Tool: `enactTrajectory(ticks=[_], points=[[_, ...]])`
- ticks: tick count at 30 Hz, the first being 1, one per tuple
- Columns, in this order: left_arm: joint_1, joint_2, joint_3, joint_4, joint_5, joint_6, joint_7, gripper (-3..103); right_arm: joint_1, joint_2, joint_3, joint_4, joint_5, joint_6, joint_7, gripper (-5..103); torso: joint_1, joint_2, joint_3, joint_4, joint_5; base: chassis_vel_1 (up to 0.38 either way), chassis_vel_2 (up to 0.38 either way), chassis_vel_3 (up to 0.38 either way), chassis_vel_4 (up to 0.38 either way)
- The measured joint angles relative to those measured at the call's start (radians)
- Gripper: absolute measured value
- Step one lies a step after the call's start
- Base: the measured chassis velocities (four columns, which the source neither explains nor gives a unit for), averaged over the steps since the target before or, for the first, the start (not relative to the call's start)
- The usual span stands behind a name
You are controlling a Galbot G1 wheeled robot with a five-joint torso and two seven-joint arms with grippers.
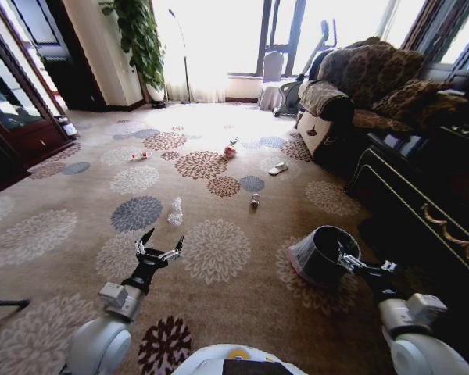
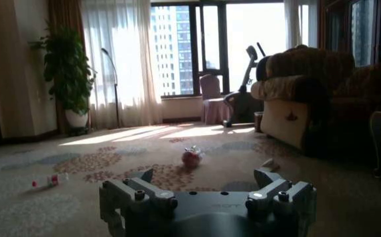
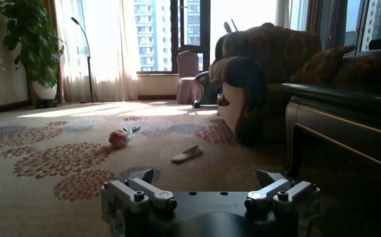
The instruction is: Pick up the trash from the ground and place it into the trash bin.
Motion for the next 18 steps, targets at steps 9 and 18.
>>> enactTrajectory(ticks=[9, 18], points=[[-0.002, 0.0, 0.006, -0.005, 0.007, 0.011, 0.001, 100, -0.002, 0.007, -0.003, -0.001, -0.002, 0.002, 0.0, 100, 0.0, 0.0, 0.0, 0.0001, 0.0, -0.073, 0.058, 0.063, -0.056], [-0.001, -0.004, 0.015, 0.003, 0.035, 0.008, 0.002, 100, -0.001, 0.01, -0.005, -0.01, -0.003, 0.002, 0.003, 100, 0.0, 0.0, 0.0, 0.0, 0.0, -0.154, 0.066, 0.074, -0.138]])
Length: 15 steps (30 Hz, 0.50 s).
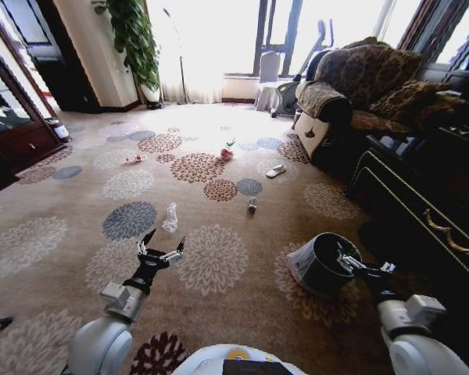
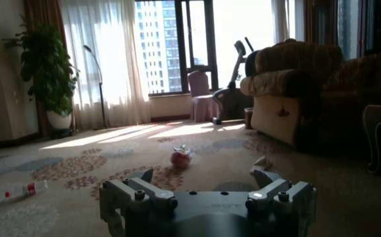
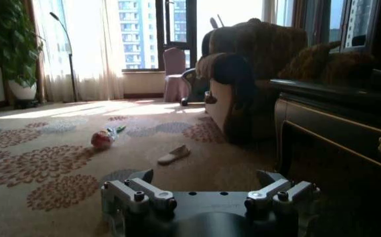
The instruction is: Pick up the trash from the ground and place it into the trash bin.
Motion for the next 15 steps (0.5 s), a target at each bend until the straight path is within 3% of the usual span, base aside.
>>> enactTrajectory(ticks=[15], points=[[-0.006, -0.005, 0.018, -0.001, 0.014, 0.0, -0.001, 100, -0.004, 0.002, 0.0, -0.012, -0.007, 0.002, 0.002, 100, 0.0, 0.0, 0.0, 0.0, 0.0, -0.166, -0.002, -0.003, -0.159]])
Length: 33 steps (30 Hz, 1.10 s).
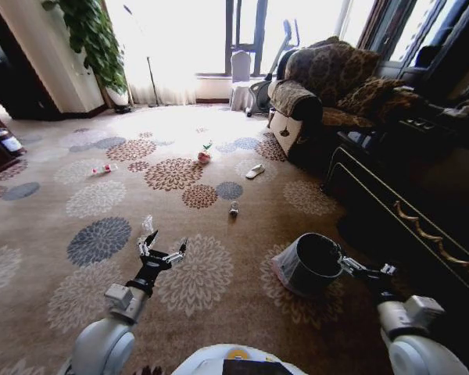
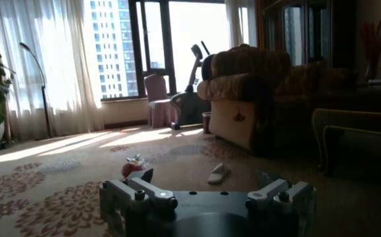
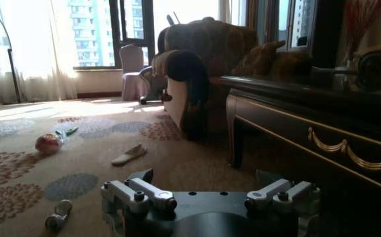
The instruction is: Pick up the trash from the ground and place it into the trash bin.
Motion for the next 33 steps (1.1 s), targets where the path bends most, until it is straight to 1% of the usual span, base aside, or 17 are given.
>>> enactTrajectory(ticks=[15, 18, 19, 21, 25, 29, 31, 32, 33], points=[[0.002, -0.008, 0.01, 0.011, 0.023, -0.007, 0.009, 100, -0.006, 0.007, -0.008, -0.002, -0.023, -0.003, -0.015, 100, 0.0, 0.0, 0.0, 0.0001, 0.0, -0.196, -0.043, -0.043, -0.198], [0.001, -0.009, 0.018, 0.017, 0.014, -0.015, 0.035, 100, -0.005, 0.011, -0.015, -0.002, -0.033, -0.001, -0.032, 100, 0.0, 0.0, 0.0, -0.0001, -0.0001, -0.15, -0.073, -0.079, -0.164], [0.001, -0.009, 0.018, 0.017, 0.014, -0.015, 0.035, 100, -0.005, 0.011, -0.015, -0.002, -0.033, -0.001, -0.032, 100, 0.0, 0.0, 0.0, -0.0001, -0.0001, -0.138, -0.084, -0.091, -0.139], [-0.006, -0.01, 0.028, 0.023, 0.008, -0.021, 0.051, 100, 0.0, 0.013, -0.026, -0.003, -0.043, -0.001, -0.036, 100, 0.0, 0.0, 0.0, 0.0002, 0.0, -0.122, -0.107, -0.101, -0.122], [-0.014, -0.01, 0.037, 0.028, 0.007, -0.024, 0.056, 100, 0.002, 0.013, -0.028, -0.003, -0.045, -0.001, -0.037, 100, 0.0, 0.0, 0.0, 0.0003, -0.0001, -0.108, -0.117, -0.104, -0.109], [-0.033, -0.009, 0.06, 0.036, 0.007, -0.015, 0.057, 100, -0.002, 0.012, -0.026, -0.005, -0.045, 0.003, -0.039, 100, 0.0, 0.0, 0.0, 0.0001, 0.0, -0.139, -0.136, -0.129, -0.129], [-0.058, -0.008, 0.094, 0.04, 0.003, 0.012, 0.053, 100, -0.008, 0.017, -0.024, -0.007, -0.048, 0.006, -0.043, 100, 0.0, 0.0, 0.0, -0.0001, 0.0, -0.147, -0.135, -0.129, -0.134], [-0.058, -0.008, 0.094, 0.04, 0.003, 0.012, 0.053, 100, -0.008, 0.017, -0.024, -0.007, -0.048, 0.006, -0.043, 100, 0.0, 0.0, 0.0, -0.0001, 0.0, -0.147, -0.135, -0.117, -0.145], [-0.074, -0.006, 0.117, 0.042, 0.001, 0.027, 0.045, 100, -0.009, 0.019, -0.026, -0.007, -0.051, 0.007, -0.044, 100, 0.0, 0.0, 0.0, -0.0002, 0.0, -0.134, -0.133, -0.139, -0.142]])
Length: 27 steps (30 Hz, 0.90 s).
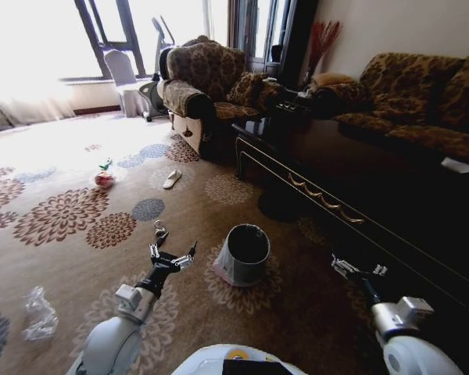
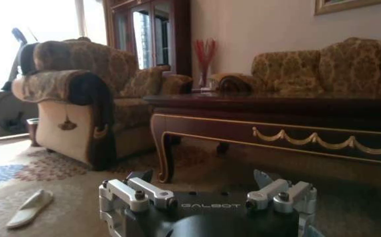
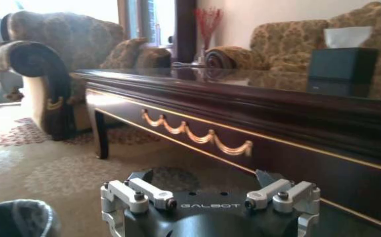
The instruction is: Pick up the trash from the ground and place it into the trash bin.
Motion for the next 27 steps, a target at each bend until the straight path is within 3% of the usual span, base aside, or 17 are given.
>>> enactTrajectory(ticks=[8, 11, 27], points=[[-0.021, -0.008, 0.034, 0.001, -0.011, 0.037, -0.066, 100, 0.002, 0.01, -0.005, 0.003, -0.005, 0.011, 0.0, 100, 0.0, 0.0, 0.0, -0.0002, 0.0, -0.104, -0.094, -0.091, -0.091], [0.011, -0.032, -0.007, 0.013, 0.03, 0.019, -0.075, 100, 0.003, 0.015, -0.004, -0.011, -0.013, 0.011, 0.0, 100, 0.0, 0.0, 0.0, 0.0009, -0.0001, -0.007, -0.018, -0.013, -0.006], [0.056, -0.063, -0.12, 0.053, 0.055, -0.001, -0.085, 100, 0.019, 0.008, -0.024, -0.04, -0.014, 0.012, -0.02, 100, 0.0, 0.0, 0.0, 0.0002, -0.0001, 0.024, 0.019, 0.024, 0.024]])
